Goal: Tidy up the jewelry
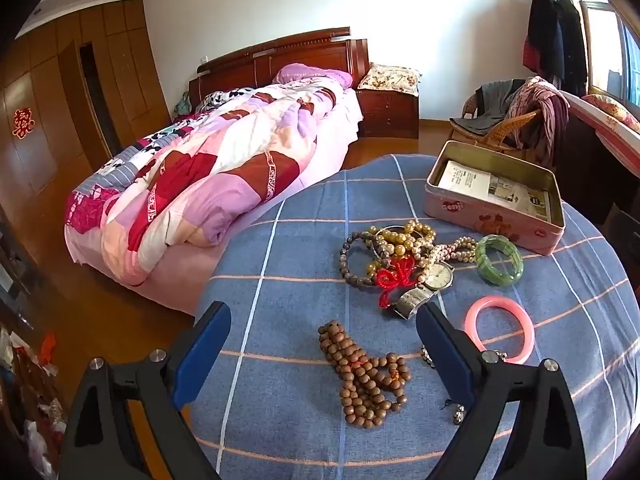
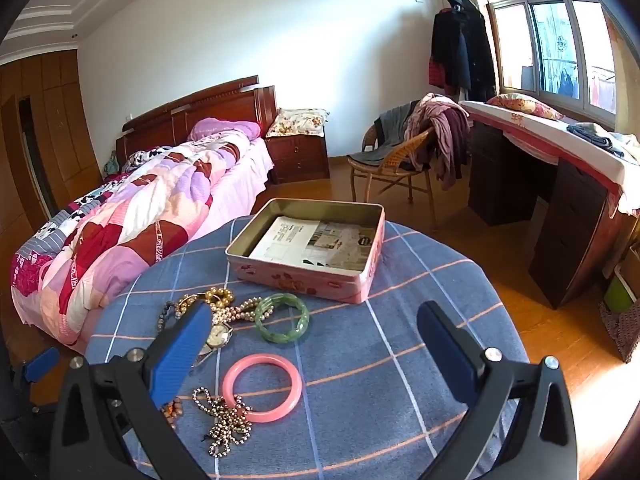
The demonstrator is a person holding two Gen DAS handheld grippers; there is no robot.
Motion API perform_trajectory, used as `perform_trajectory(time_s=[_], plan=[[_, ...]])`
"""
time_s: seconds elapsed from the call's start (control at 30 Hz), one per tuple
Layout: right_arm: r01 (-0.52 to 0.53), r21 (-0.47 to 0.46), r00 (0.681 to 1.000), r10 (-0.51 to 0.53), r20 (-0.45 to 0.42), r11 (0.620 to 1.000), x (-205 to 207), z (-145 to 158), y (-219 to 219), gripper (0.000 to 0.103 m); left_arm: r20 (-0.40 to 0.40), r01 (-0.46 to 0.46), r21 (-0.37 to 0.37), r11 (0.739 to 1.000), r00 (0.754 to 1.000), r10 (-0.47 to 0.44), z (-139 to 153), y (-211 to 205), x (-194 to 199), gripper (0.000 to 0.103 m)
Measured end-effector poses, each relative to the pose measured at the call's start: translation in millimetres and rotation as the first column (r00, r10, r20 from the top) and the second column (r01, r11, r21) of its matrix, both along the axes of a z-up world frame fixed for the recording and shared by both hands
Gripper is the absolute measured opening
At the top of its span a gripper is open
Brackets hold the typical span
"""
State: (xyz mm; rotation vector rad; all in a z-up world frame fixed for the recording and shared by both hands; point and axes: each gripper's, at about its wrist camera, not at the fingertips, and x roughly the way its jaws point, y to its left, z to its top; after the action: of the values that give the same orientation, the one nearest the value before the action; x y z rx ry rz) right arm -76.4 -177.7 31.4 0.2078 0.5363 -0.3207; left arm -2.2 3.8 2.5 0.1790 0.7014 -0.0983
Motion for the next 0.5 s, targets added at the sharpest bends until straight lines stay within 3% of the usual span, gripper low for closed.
perform_trajectory(time_s=[0.5], plan=[[0.000, 0.003, 1.000, 0.000, 0.005, 1.000, 0.4, -0.6, -2.2, 0.103, -0.006, 0.003, -0.013, 1.000, 1.000, -0.003, -1.7, 1.0, -0.5, 0.094]])
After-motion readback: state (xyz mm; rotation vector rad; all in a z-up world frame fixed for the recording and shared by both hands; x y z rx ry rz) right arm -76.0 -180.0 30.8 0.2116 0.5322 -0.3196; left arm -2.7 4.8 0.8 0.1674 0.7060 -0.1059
